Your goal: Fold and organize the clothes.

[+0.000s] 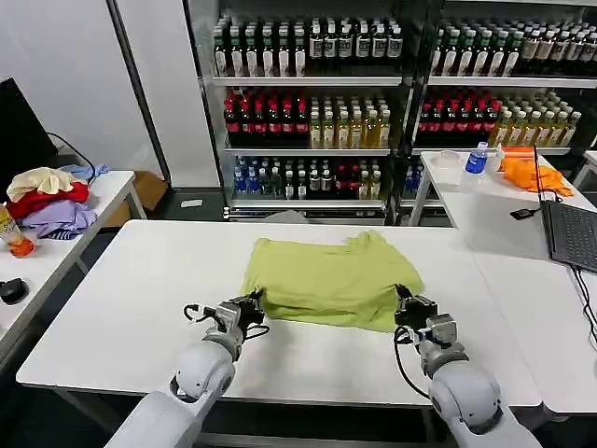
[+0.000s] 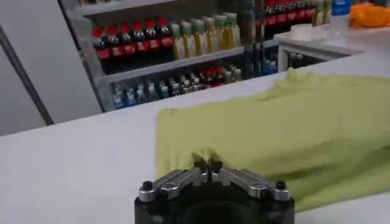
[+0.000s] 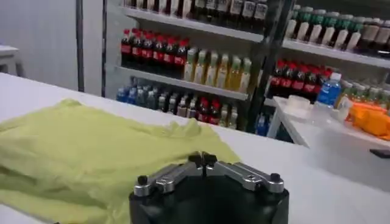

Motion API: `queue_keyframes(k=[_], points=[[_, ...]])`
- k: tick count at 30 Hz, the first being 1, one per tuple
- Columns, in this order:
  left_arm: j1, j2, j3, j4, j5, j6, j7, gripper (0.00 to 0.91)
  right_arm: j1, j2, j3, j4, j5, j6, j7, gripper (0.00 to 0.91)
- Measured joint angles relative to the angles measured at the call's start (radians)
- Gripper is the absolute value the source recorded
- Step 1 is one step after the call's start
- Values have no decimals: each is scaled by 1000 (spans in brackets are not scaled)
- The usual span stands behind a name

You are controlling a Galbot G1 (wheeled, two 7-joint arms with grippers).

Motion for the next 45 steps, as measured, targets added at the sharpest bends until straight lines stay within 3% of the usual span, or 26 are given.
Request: queue_keyframes(k=[11,12,13,14,30,45], points=[[-22,-32,-8,56,14,-4,-44,40,46,21,-37,-65,-25,12,-4,0],[-24,-35,-10,59,14,-5,-48,202,50,24,-39,-70,-28,11,-5,121],[-24,-36,-11,62,14,-5,-49,746,54,26,-41,-74,-30,12,-7,715],[-24,-37,-11,64,14,-5,-50,907,57,29,-43,-78,-31,13,-9,907],[25,-41,-53,25,8,-11,-57,907,-46,59,30,-12,-36,76,-16,907],[85,-51,-98,22,-37,-20,-60,907,-168,80,159,-9,56,54,18,907]])
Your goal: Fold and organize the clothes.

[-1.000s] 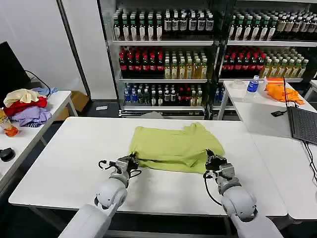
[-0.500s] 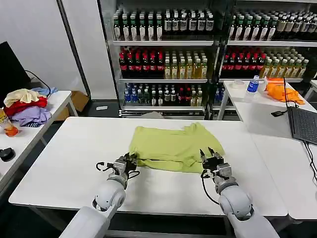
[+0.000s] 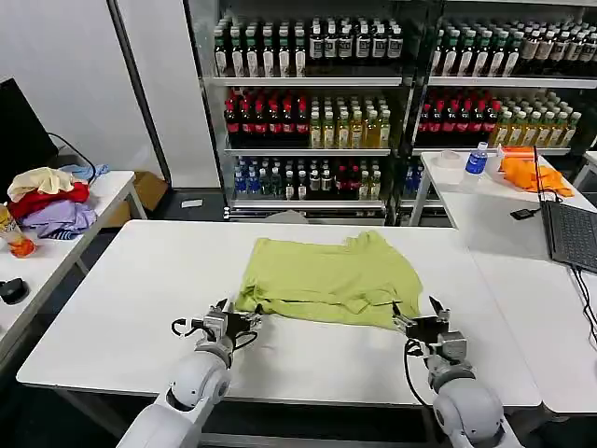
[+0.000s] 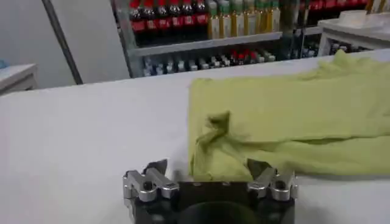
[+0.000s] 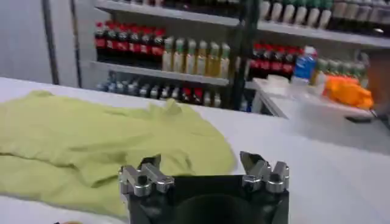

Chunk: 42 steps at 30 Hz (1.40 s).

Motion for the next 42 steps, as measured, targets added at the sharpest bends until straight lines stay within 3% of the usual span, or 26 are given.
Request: queue_keyframes(k=[1,2,3,4,5,6,7,8,12,32,42], points=[[0,-1,-1,1,-3,0,0,907,-1,1,2,-4,8,-4,2,907],[-1,-1,-2,3,-6,0,0,907,-1,2,3,-7,17,-7,3,725],[-2,-2,-2,4,-9,-1,0,846,-2,3,4,-12,27,-11,4,574],[-3,-2,-3,5,-11,-1,0,625,-2,3,5,-15,35,-13,4,262],[-5,-1,-3,6,-13,-2,-1,443,-2,3,5,-19,43,-16,4,50],[-5,0,-3,6,-16,-3,0,373,-3,3,5,-22,49,-18,4,0],[-6,1,-3,6,-18,-5,0,252,-4,4,4,-26,55,-20,4,0],[-6,3,-3,6,-19,-7,0,202,-5,5,3,-29,60,-22,5,0],[-2,7,-3,4,-24,-12,0,131,-8,10,-2,-36,79,-27,6,0],[19,9,-9,-13,-43,-38,17,111,-31,-4,12,-19,102,-34,10,0],[73,17,-34,-70,-43,-37,17,91,-99,-33,51,60,100,-51,3,0]])
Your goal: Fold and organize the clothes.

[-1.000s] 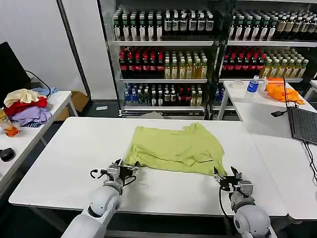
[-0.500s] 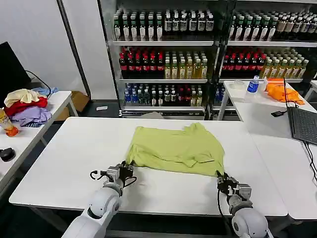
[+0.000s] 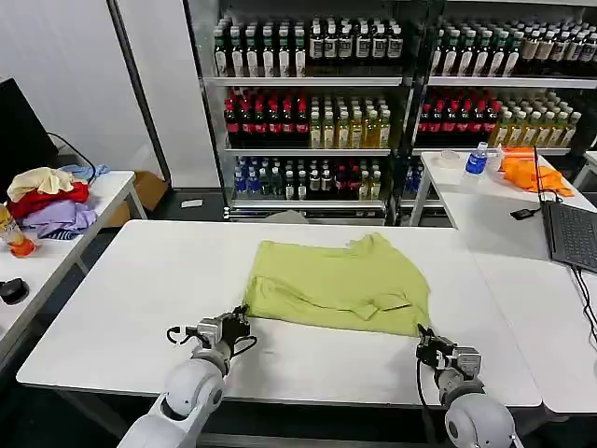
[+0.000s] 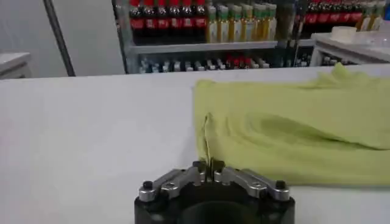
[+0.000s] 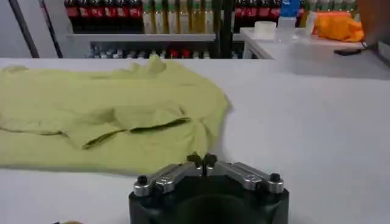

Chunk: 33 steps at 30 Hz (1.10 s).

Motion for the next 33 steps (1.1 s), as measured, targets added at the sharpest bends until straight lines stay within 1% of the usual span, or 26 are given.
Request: queue_keyframes(k=[9,18,19,20,21,22,23,24,29,33], points=[[158,13,-43,-144,20,0,-2,60,-136,-24,50,110,-26,-7,-11,0],[347,14,-93,-294,38,-4,-3,40,-288,-18,90,212,-74,-23,-20,0],[365,15,-98,-308,40,-5,-3,40,-304,-17,95,223,-81,-26,-21,907],[383,16,-105,-322,43,-5,-4,40,-318,-16,99,233,-88,-29,-22,907],[402,17,-112,-337,45,-5,-3,121,-330,-15,102,241,-94,-31,-23,907],[418,18,-118,-349,47,-6,-3,524,-340,-15,106,249,-98,-31,-23,907],[433,21,-123,-361,49,-6,-2,796,-349,-16,111,260,-102,-31,-23,907],[449,22,-130,-373,53,-5,0,907,-355,-17,115,268,-104,-31,-23,907],[492,40,-160,-425,57,5,3,907,-367,-27,131,306,-106,-19,-17,907],[508,59,-188,-464,52,16,10,907,-340,-42,130,316,-89,-13,-9,907]])
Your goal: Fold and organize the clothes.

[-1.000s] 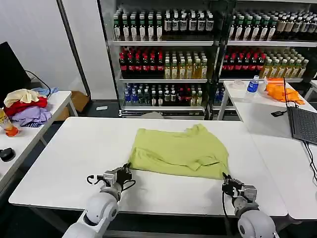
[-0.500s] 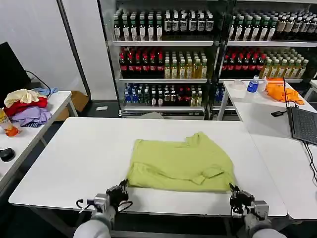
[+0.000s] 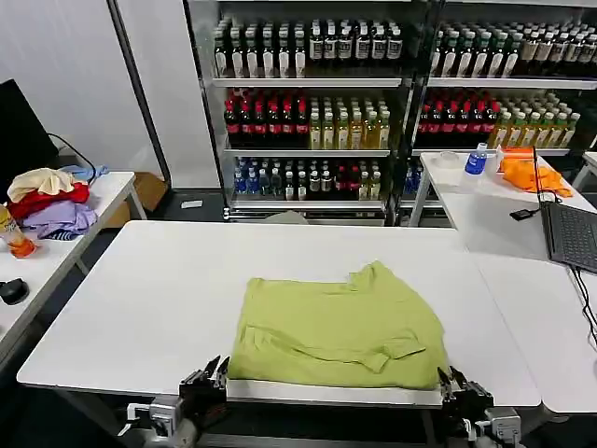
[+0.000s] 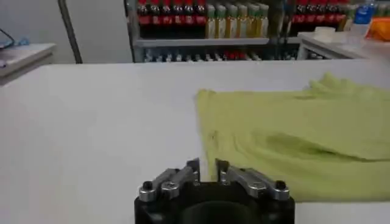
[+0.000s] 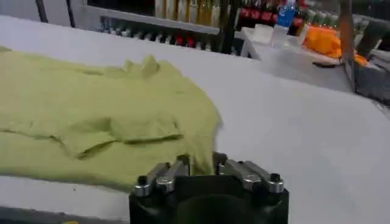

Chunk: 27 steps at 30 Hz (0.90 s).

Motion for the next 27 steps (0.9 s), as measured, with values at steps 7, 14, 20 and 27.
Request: queue_keyframes(k=[7,14,20,27], points=[[-31,52,-29,-13,-41,8,-8,907,167,-38,-58,-62,60,-21,30,907],[-206,66,20,108,-137,28,-17,907,434,-43,-182,-244,128,-49,60,907],[-398,57,104,253,-179,35,-18,907,650,-27,-285,-424,173,-60,71,907],[-605,25,203,437,-198,39,-6,907,851,12,-384,-628,203,-66,69,907]])
